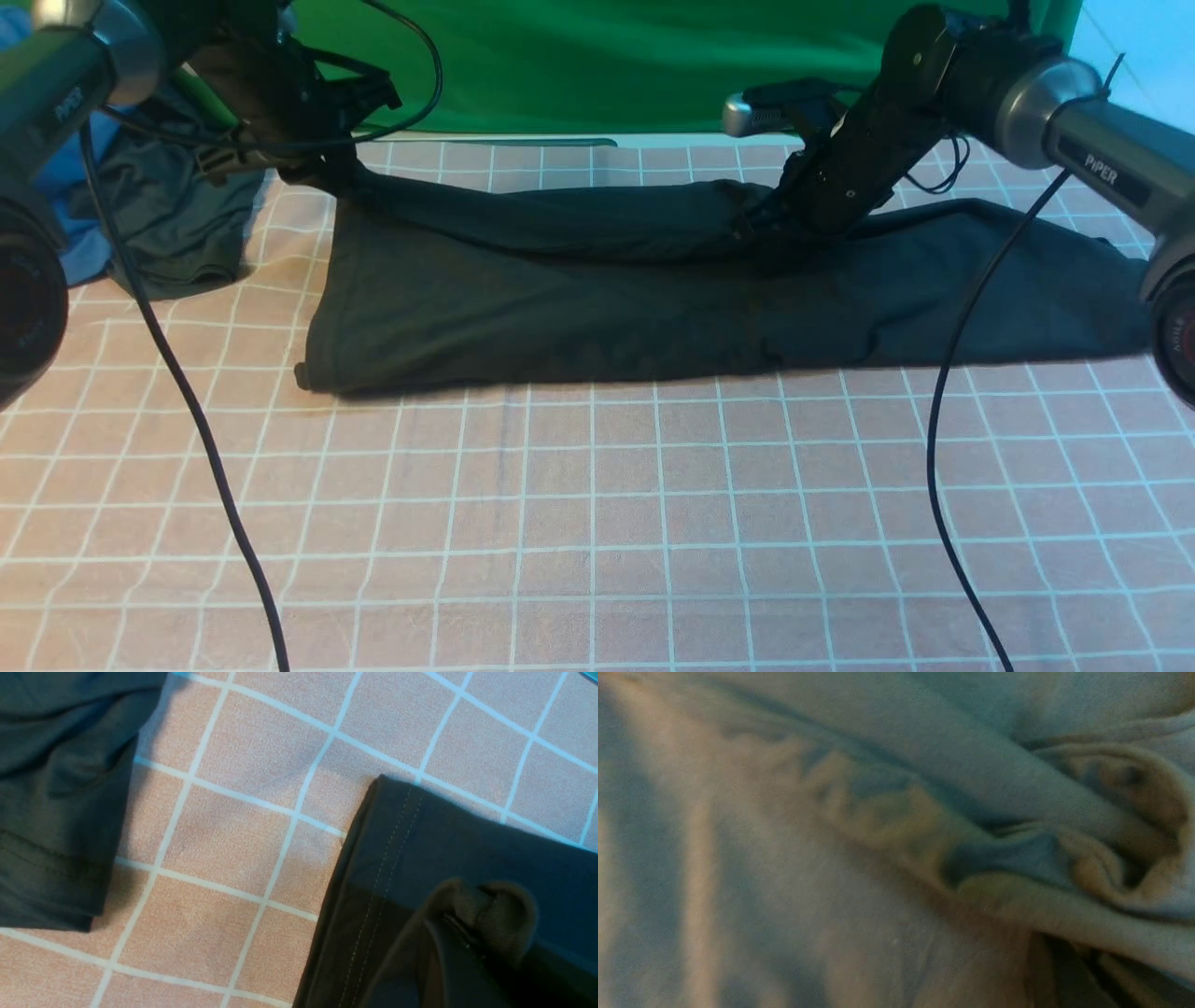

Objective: Fold a long-sleeved shirt over a pink coffee tablecloth.
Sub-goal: 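Fold the black garment in half by bringing its near edge over to the far edge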

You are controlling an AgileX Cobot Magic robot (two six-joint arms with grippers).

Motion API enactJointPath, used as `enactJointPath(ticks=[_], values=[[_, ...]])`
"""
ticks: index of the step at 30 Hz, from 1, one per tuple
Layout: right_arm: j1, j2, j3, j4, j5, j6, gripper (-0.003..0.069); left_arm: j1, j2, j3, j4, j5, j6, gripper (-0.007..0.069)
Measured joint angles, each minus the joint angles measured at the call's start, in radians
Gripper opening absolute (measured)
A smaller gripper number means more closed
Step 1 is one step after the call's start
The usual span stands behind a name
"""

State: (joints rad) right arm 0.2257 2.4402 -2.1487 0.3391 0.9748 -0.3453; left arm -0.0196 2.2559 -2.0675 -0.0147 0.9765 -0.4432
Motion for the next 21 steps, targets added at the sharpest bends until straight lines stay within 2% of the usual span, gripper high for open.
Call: enactJointPath(ticks=[11,18,21], values=[[-0.01,0.045,0.0,0.004,-0.384,0.011,0.0038,0.0,0.0,0.0,-0.037,-0.015,0.0,0.0046],[-0.052,0.044,-0.04,0.001,-0.416,0.059,0.0038,0.0,0.0,0.0,-0.044,-0.026,0.0,0.0046],[-0.066,0.044,-0.073,-0.001,-0.37,0.064,0.0038,0.0,0.0,0.0,-0.045,-0.037,0.0,0.0046]])
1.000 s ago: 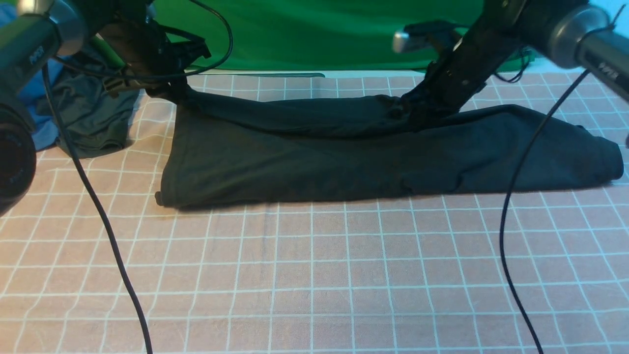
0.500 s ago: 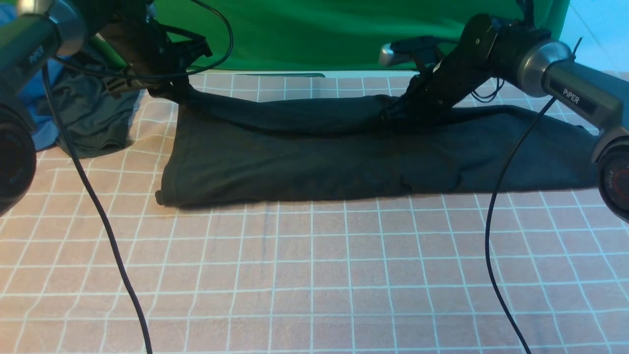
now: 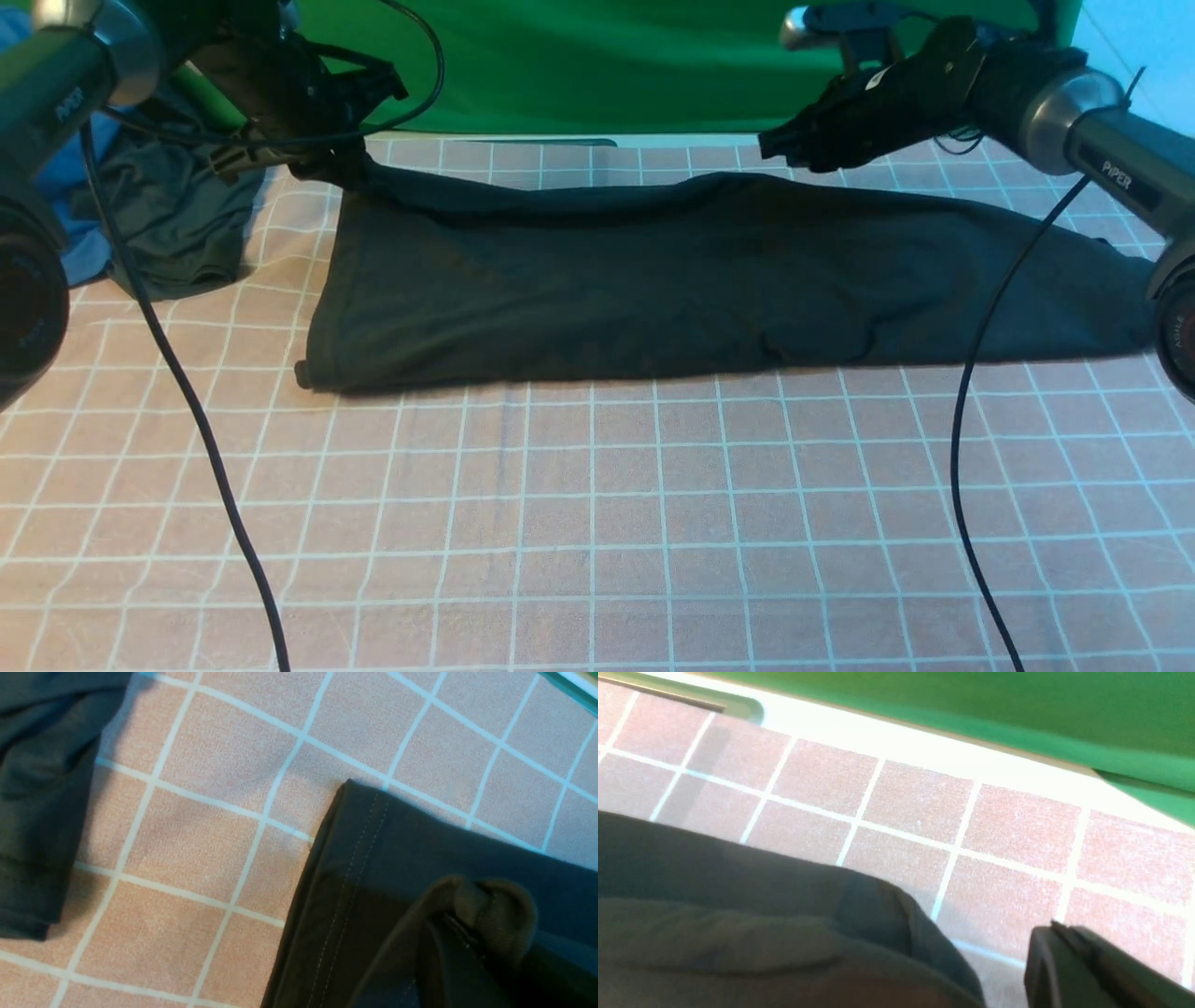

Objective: Fold a long-sleeved shirt over a pink coffee tablecloth.
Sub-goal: 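Fold the black garment in half by bringing its near edge over to the far edge, then pull the folded dark garment lengthwise by its ends to straighten it flat on the table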

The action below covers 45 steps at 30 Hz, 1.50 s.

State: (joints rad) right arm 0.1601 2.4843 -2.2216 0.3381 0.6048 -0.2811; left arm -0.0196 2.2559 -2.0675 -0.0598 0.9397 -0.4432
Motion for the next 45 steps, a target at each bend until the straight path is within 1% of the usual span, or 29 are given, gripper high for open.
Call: enactJointPath(ticks=[7,14,18,21,22,24,27,28,29,30,31,33,34,35,38,40,45], values=[[0.007,-0.001,-0.071,0.003,0.22,0.004,0.0038,0.0,0.0,0.0,0.0,-0.058,0.0,0.0048],[0.016,-0.001,-0.084,0.006,0.287,-0.011,0.0038,0.0,0.0,0.0,0.019,-0.101,-0.03,0.0065],[0.016,-0.001,-0.085,0.006,0.292,-0.012,0.0038,0.0,0.0,0.0,0.06,-0.114,-0.06,0.0146],[0.016,-0.001,-0.085,0.006,0.305,-0.016,0.0038,0.0,0.0,0.0,0.11,-0.119,-0.095,0.0248],[0.016,-0.001,-0.085,0.007,0.314,-0.02,0.0038,0.0,0.0,0.0,0.135,-0.117,-0.119,0.0294],[0.016,-0.001,-0.085,0.007,0.334,-0.029,0.0038,0.001,-0.001,0.0,0.137,-0.1,-0.15,0.0339],[0.016,-0.001,-0.085,0.007,0.362,-0.037,0.0038,0.001,-0.004,0.0,0.074,-0.056,-0.149,0.0353],[0.016,-0.001,-0.085,0.007,0.377,-0.04,0.0038,-0.002,-0.006,0.0,-0.015,-0.009,-0.087,0.0334],[0.016,-0.001,-0.085,0.007,0.378,-0.04,0.0038,-0.002,-0.006,0.0,-0.026,-0.009,-0.077,0.0329],[0.016,-0.001,-0.085,0.007,0.387,-0.041,0.0038,-0.017,-0.006,0.0,-0.104,0.031,-0.008,0.0274],[0.016,-0.001,-0.085,0.007,0.39,-0.041,0.0038,-0.03,-0.006,0.0,-0.124,0.042,0.006,0.0249],[0.016,-0.001,-0.085,0.007,0.395,-0.042,0.0038,-0.076,-0.003,-0.001,-0.168,0.063,0.061,0.0132],[0.016,-0.001,-0.085,0.007,0.396,-0.045,0.0038,-0.09,-0.001,-0.001,-0.176,0.062,0.068,0.0101],[0.016,-0.001,-0.085,0.006,0.397,-0.045,0.0038,-0.123,0.01,-0.001,-0.192,0.053,0.101,0.0052],[0.016,-0.001,-0.086,0.006,0.397,-0.045,0.0038,-0.176,0.041,-0.001,-0.21,0.016,0.13,0.0019],[0.016,-0.001,-0.086,0.006,0.397,-0.046,0.0038,-0.195,0.065,-0.002,-0.223,-0.015,0.137,0.0013],[0.016,-0.001,-0.086,0.007,0.397,-0.046,0.0039,-0.208,0.121,-0.009,-0.255,-0.099,0.139,0.0013]])
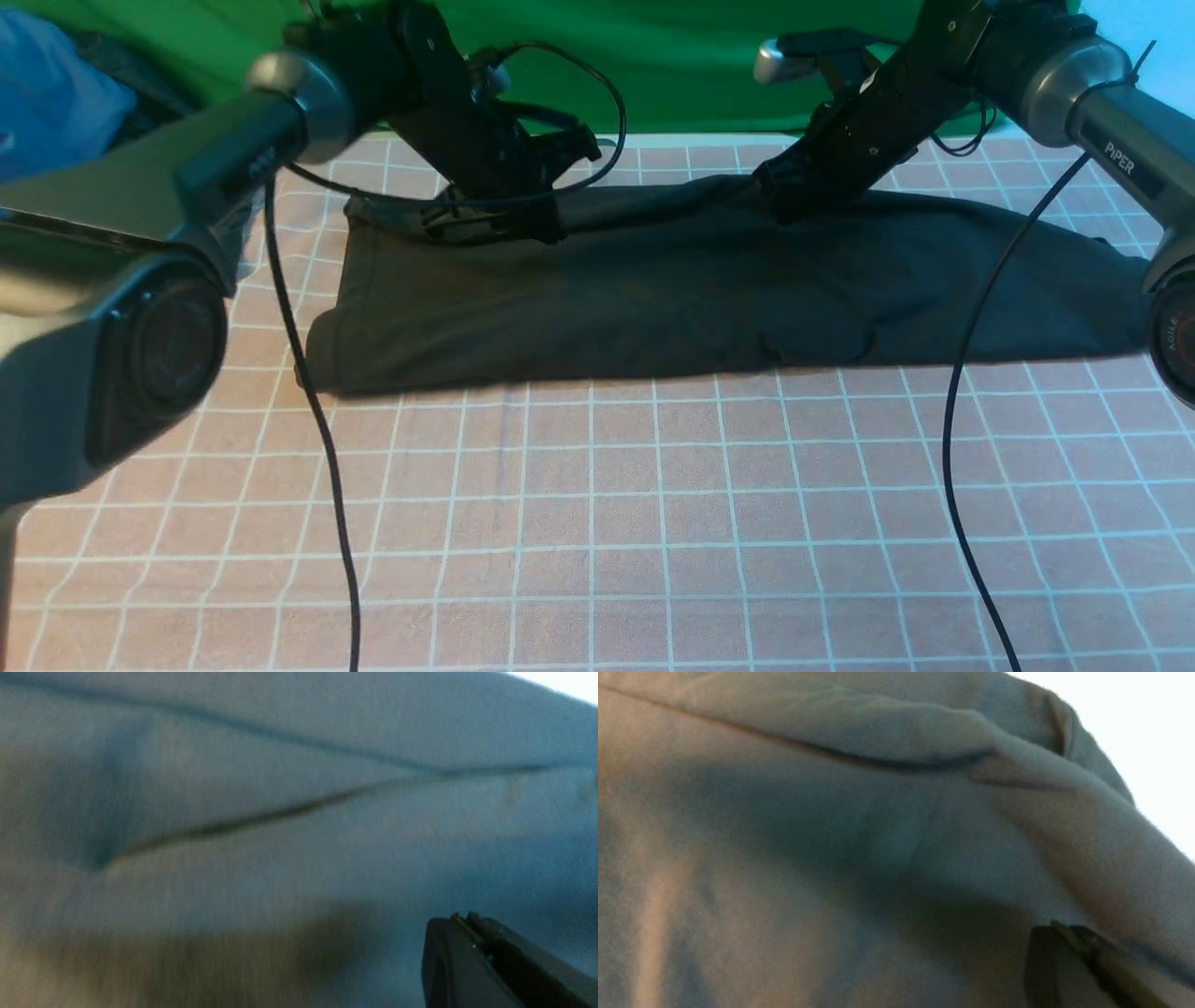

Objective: Fold a long-sleeved shirt over a pink coffee tablecloth.
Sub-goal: 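Pull the folded dark garment lengthwise by its ends to straighten it flat on the table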

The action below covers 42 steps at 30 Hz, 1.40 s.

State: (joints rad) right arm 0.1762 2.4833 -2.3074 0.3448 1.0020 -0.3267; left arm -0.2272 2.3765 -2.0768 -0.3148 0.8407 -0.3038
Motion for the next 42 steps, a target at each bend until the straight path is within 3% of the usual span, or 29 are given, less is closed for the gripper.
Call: enactJointPath(ticks=[20,24,27,29,35,39,42], values=[[0.0,0.0,0.0,0.0,0.045,0.008,0.0045,0.041,0.091,-0.042,0.113,-0.358,-0.026,0.0014],[0.0,-0.003,0.0,0.0,0.104,0.008,0.0045,0.1,0.093,-0.15,0.113,-0.16,-0.041,0.0014],[-0.007,-0.032,-0.012,0.0,0.177,0.009,0.0045,0.143,0.092,-0.289,0.114,0.188,-0.012,0.0014],[-0.017,-0.07,-0.021,-0.002,0.198,0.018,0.0045,0.162,0.073,-0.351,0.113,0.313,0.017,0.0014],[-0.058,-0.249,0.002,-0.051,0.206,0.047,0.0045,0.173,-0.084,-0.321,0.132,0.365,0.033,0.0014],[-0.085,-0.369,0.076,-0.116,0.208,0.072,0.0045,0.172,-0.255,-0.149,0.139,0.364,0.034,0.0014],[-0.12,-0.471,0.185,-0.131,0.209,0.081,0.0045,0.172,-0.426,0.105,0.202,0.367,0.011,0.0014]])
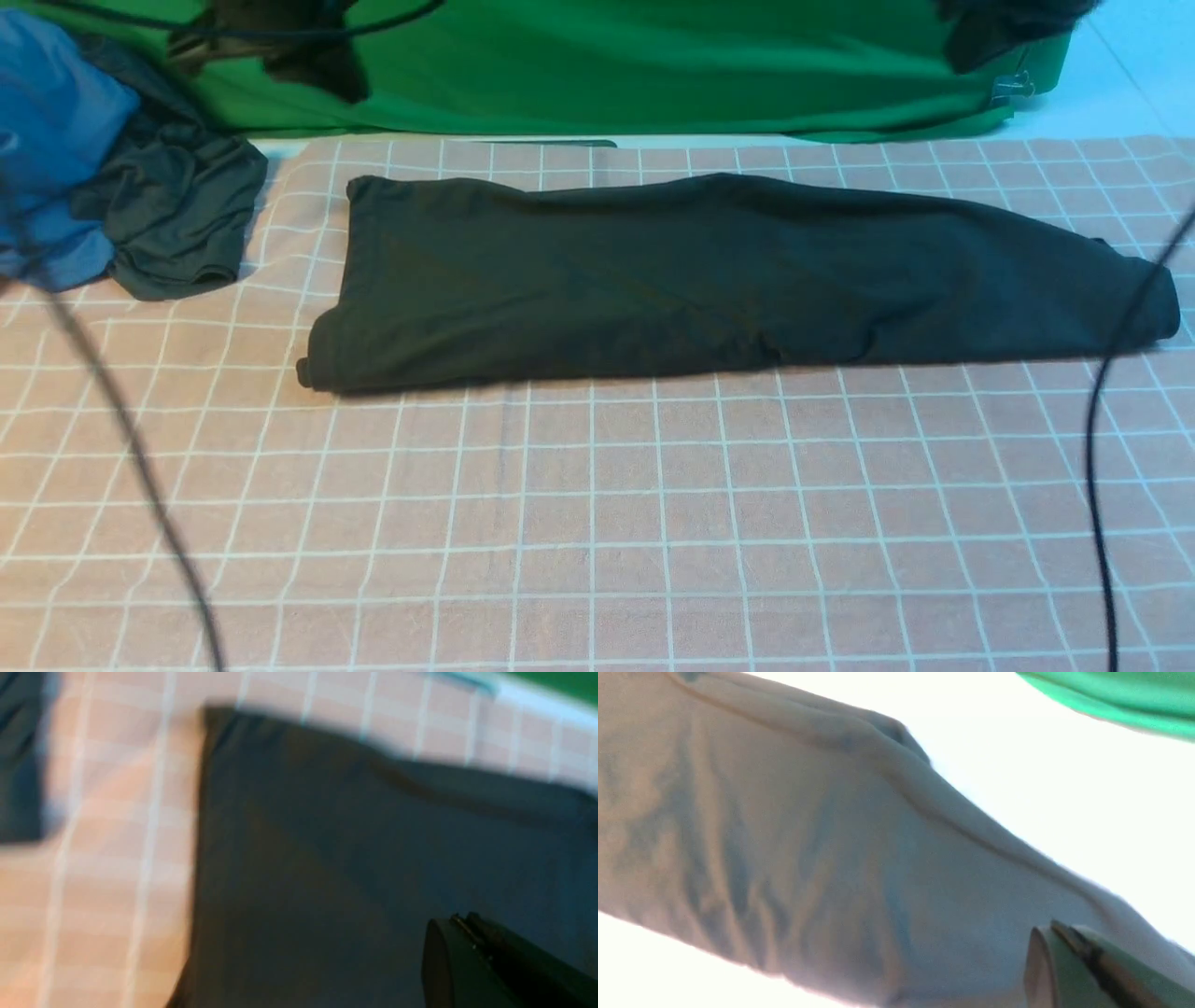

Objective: Fold a long-sleeved shirt over a pink coffee tablecloth.
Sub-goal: 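Pull the folded dark garment lengthwise by its ends to straighten it flat on the table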

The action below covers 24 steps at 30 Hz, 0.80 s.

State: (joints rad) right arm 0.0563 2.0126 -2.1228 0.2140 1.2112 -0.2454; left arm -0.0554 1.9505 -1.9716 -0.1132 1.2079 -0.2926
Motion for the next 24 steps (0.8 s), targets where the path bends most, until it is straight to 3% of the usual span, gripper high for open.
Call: enactJointPath(ticks=[5,11,15,21,24], values=[[-0.027,-0.135,0.196,-0.01,0.004,0.002,0.0045,0.0,-0.163,0.347,0.079,-0.014,-0.065,0.0014],[-0.03,-0.223,0.346,-0.008,0.008,-0.021,0.0045,-0.001,-0.216,0.608,0.076,-0.247,-0.071,0.0043],[-0.03,-0.243,0.374,-0.009,0.006,-0.023,0.0045,-0.001,-0.197,0.668,0.077,-0.368,-0.072,0.0157],[-0.03,-0.273,0.375,-0.008,0.003,-0.043,0.0045,-0.001,-0.124,0.68,0.08,-0.457,-0.084,0.0541],[-0.03,-0.278,0.375,-0.008,0.002,-0.043,0.0045,-0.001,-0.076,0.682,0.075,-0.49,-0.087,0.0654]])
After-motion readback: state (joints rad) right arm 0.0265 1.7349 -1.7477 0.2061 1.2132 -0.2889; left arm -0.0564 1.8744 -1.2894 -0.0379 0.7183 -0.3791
